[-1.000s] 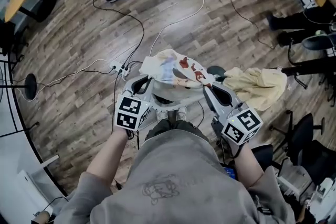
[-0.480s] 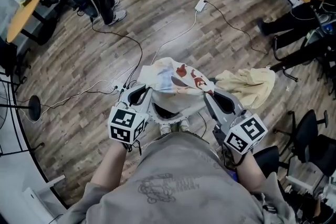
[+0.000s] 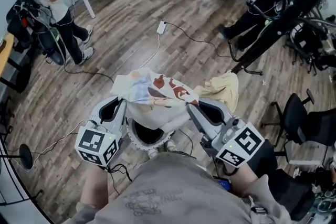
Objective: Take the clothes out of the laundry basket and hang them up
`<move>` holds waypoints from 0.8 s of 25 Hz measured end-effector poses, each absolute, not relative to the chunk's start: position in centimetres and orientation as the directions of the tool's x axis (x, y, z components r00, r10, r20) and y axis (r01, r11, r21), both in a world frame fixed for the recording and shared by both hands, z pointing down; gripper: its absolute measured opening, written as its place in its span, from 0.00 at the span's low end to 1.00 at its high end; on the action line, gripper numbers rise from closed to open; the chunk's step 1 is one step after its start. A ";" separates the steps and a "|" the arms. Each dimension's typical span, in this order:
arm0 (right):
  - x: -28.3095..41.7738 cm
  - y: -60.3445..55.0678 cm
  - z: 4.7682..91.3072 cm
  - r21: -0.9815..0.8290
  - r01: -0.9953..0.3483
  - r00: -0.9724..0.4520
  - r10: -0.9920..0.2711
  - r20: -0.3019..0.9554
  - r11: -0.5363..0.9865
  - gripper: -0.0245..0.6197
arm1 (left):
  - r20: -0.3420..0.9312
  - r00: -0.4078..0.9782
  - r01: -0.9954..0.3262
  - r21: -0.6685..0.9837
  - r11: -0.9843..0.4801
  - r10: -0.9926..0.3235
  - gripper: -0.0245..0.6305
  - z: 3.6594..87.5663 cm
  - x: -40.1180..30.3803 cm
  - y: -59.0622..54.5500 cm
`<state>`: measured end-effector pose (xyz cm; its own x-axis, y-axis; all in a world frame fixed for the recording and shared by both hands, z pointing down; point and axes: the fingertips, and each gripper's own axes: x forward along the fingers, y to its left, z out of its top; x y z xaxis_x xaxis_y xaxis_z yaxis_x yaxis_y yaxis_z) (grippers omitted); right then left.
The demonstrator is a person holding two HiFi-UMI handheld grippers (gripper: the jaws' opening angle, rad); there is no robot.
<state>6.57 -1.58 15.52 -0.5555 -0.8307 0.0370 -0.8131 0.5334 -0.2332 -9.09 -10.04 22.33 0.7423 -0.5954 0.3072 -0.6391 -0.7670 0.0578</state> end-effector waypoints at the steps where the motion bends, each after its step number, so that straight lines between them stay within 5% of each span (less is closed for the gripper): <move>1: 7.5 -1.5 14.1 -0.214 -0.823 -0.541 -0.841 0.016 0.526 0.11 | 0.283 0.764 -0.617 0.059 -0.785 -0.579 0.08 21.1 -7.9 -10.3; 20: 21.6 4.0 -5.9 0.070 -0.991 -0.134 -0.949 -0.286 0.119 0.11 | -0.018 0.994 -0.111 -0.129 -0.985 -0.110 0.08 -0.9 12.2 -11.8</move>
